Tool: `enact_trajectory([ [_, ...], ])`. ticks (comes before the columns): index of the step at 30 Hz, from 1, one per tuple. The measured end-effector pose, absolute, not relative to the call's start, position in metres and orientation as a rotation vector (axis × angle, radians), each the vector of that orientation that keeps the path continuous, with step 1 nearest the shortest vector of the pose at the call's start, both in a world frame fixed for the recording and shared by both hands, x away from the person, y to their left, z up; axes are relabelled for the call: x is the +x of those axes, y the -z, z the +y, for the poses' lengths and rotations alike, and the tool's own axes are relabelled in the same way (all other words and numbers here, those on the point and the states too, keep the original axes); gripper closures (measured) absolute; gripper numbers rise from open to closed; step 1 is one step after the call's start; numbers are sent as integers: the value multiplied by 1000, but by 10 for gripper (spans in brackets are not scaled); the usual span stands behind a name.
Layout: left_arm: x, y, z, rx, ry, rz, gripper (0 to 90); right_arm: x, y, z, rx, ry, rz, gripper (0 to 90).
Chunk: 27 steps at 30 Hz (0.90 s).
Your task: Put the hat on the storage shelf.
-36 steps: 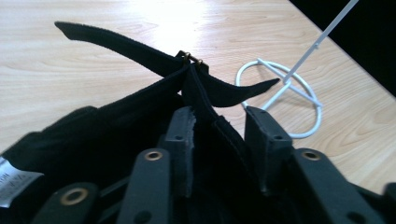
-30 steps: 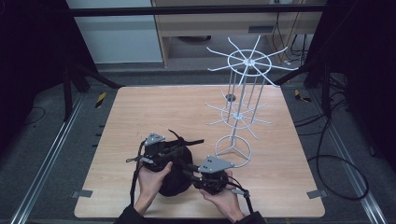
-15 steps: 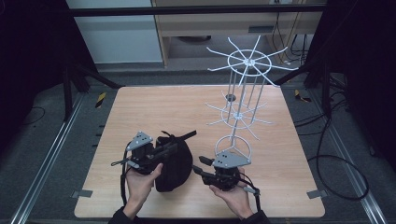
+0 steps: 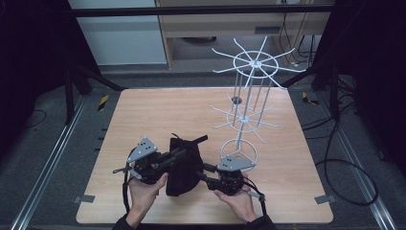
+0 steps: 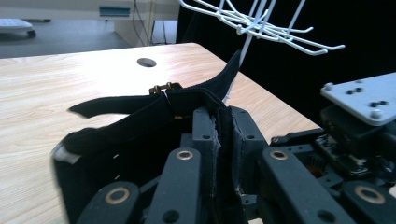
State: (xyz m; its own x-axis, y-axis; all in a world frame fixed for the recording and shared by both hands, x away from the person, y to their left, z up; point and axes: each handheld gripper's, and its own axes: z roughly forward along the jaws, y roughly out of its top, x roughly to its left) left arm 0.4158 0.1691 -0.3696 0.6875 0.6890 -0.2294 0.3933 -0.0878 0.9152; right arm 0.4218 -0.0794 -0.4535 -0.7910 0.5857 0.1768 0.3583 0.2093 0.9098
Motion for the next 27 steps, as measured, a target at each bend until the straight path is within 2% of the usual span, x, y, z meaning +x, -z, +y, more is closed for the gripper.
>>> enact_trajectory([
  [3,415,370,170,1708,-303,862,814,422,455,-79,902,-1618,2294,820],
  [5,414,370,172,1708,-310,856,814,420,452,-78,894,-1603,2288,861],
  [16,409,381,197,1728,-416,903,796,410,422,-83,840,-1544,2219,870],
  [24,405,401,222,1775,-510,970,795,407,413,-51,770,-1446,2273,858],
  [27,405,408,233,1782,-537,1008,801,409,412,-39,752,-1474,2268,814],
])
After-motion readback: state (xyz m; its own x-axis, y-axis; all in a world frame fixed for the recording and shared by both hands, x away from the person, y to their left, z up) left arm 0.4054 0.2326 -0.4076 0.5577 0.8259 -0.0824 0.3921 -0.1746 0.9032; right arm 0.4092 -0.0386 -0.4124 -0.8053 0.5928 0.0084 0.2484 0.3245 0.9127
